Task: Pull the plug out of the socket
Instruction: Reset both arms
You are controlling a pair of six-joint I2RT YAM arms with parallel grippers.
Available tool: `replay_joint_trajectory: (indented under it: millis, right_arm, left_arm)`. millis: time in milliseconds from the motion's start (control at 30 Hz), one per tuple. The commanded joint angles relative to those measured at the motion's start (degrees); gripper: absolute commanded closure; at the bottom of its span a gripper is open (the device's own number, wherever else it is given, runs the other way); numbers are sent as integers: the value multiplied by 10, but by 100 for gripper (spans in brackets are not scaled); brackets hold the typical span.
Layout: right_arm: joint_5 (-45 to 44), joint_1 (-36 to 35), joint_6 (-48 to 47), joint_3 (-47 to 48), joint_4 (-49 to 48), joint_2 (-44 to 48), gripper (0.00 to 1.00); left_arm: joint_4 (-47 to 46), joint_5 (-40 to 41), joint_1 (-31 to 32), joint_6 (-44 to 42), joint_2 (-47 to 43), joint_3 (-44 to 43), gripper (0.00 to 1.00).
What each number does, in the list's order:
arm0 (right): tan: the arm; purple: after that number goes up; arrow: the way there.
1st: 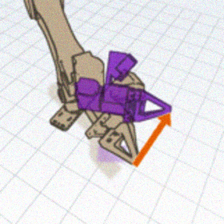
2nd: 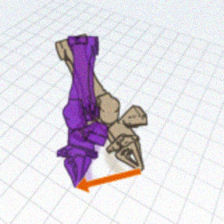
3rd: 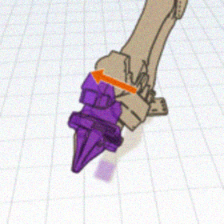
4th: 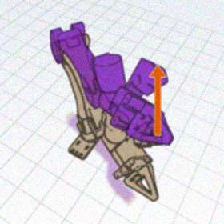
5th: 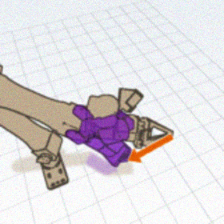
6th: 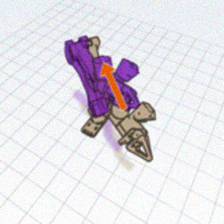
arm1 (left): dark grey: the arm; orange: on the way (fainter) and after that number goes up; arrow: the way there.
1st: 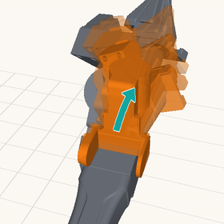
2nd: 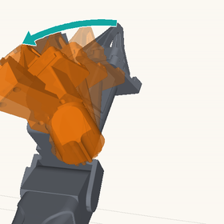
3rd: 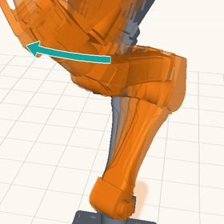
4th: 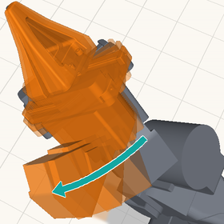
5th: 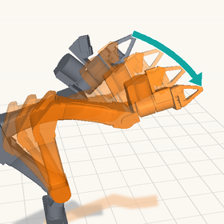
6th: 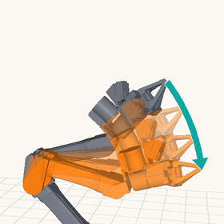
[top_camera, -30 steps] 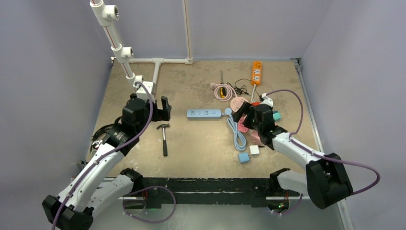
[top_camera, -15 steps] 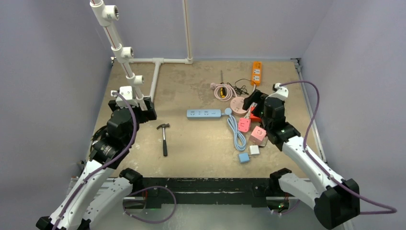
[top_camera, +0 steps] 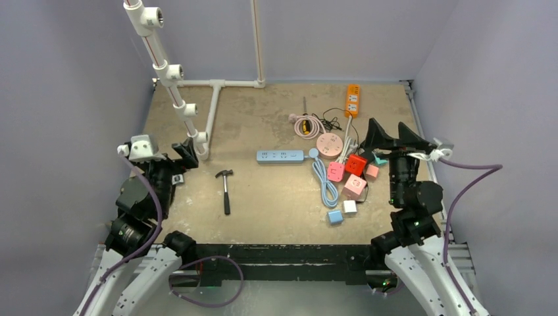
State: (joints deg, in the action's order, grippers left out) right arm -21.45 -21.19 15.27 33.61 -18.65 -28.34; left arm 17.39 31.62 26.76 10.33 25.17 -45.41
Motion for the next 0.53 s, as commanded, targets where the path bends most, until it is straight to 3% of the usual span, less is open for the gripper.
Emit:
replay_joint_trajectory:
  millis: [0,167,500]
  right_arm:
    - [12,3,-37,-34,-60,26,1]
    - [12,3,-39,-32,-53,37,1]
    - [13,3,-38,-28,-46,36,1]
  left_arm:
    - [-11,6,-1,-18,-46,23,1]
    - [-18,12,-1,-26,-86,36,1]
    - [-6,36,-1,-17,-67,24,1]
